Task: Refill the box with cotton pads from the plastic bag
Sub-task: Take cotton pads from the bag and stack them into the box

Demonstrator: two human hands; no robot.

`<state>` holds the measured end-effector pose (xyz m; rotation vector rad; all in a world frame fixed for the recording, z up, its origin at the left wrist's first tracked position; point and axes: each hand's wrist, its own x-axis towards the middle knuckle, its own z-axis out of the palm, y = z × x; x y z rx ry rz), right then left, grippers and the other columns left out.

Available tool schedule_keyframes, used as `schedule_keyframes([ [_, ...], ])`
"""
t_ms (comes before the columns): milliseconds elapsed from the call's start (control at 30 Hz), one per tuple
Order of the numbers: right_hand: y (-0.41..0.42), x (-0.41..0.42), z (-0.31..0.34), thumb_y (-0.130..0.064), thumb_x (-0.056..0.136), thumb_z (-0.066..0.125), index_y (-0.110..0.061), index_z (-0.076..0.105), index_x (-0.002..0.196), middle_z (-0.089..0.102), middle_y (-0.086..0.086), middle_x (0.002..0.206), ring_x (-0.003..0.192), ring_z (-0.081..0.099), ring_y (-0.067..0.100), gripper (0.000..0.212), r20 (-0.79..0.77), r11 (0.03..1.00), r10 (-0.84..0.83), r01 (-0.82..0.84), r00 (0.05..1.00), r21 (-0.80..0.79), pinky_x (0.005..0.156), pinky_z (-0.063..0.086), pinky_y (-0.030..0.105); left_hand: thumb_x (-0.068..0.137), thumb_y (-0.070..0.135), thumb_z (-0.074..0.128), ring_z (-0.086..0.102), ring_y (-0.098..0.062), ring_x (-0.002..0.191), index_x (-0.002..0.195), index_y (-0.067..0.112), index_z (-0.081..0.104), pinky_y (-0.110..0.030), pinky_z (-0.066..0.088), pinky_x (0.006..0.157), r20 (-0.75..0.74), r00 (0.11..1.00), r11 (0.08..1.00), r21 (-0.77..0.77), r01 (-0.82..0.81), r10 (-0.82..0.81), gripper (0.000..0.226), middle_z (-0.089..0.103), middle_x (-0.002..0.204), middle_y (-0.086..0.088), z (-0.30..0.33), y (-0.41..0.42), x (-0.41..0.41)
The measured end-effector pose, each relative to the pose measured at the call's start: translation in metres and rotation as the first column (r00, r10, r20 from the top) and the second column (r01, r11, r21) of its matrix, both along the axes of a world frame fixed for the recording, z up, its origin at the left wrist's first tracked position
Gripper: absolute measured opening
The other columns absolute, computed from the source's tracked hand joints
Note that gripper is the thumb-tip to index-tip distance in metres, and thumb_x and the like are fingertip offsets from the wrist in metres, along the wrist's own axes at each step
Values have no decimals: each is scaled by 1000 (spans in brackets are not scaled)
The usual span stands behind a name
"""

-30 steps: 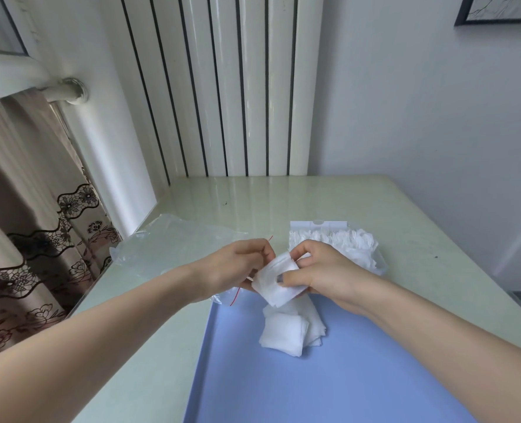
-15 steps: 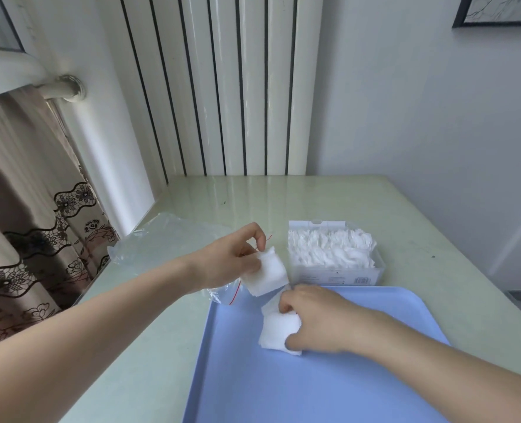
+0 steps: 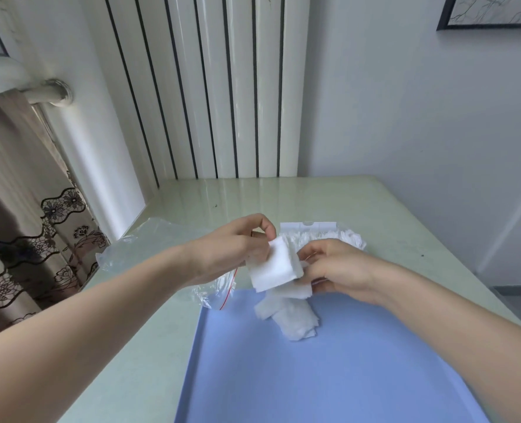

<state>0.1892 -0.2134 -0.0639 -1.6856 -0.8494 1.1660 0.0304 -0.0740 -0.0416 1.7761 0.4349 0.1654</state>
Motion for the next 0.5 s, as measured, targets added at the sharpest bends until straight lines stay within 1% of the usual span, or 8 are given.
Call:
schedule_keyframes([
  [33,1,0,1,10,82,62,2,58,117,67,13,97,85,69,23,36,-31,999,-22,23,999,32,73,59,31,71,7,49,47,-15,64,97,11,53,-20,38,57,-19,1000,1000,12,4,-4,27,54,75,-2,0,-2,4],
  [100,3,-1,3,9,85,58,2,59,114,67,12,94,84,69,24,30,-102,995,-37,46,994,89,75,60,33,68,14,53,52,-13,72,103,12,57,-22,41,65,-91,996,989,147,5,8,35,60,86,1,0,-6,9],
  [167,2,-2,6,9,87,56,-2,60,110,67,13,91,84,69,26,26,-181,991,-37,59,983,121,81,61,39,68,23,53,55,-11,80,103,17,61,-24,43,73,-117,991,962,272,-32,66,37,62,96,5,-2,-7,11],
  [200,2,-2,8,10,87,56,-3,60,108,67,13,90,85,69,27,26,-205,989,-37,65,978,132,84,60,41,68,26,52,55,-11,82,101,19,62,-25,43,74,-114,989,953,296,-59,97,35,62,98,6,-3,-7,12],
  [267,1,-2,9,11,86,58,-4,59,106,68,14,91,86,69,28,26,-217,986,-43,76,975,149,87,60,43,69,30,50,54,-12,80,97,20,63,-25,42,71,-125,984,945,317,-81,126,32,62,93,5,-3,-8,14],
  [333,1,-2,9,12,85,60,-4,58,107,68,15,94,88,69,28,27,-217,984,-46,82,975,161,89,59,42,69,29,49,51,-12,74,89,18,63,-24,38,65,-128,981,938,333,-94,144,27,58,82,5,-3,-8,16],
  [433,2,-1,11,13,84,58,-2,59,110,68,13,91,85,69,25,29,-210,983,-54,89,976,160,83,61,36,78,19,54,45,-15,71,75,17,58,-26,35,64,-80,977,941,298,-163,195,5,52,71,5,-3,-5,19],
  [500,4,0,13,13,84,58,-1,59,111,69,10,85,80,69,22,31,-205,982,-60,95,977,165,77,60,32,73,19,55,45,-16,71,70,18,56,-27,35,64,-68,974,950,245,-195,218,4,52,68,5,-2,-2,19],
])
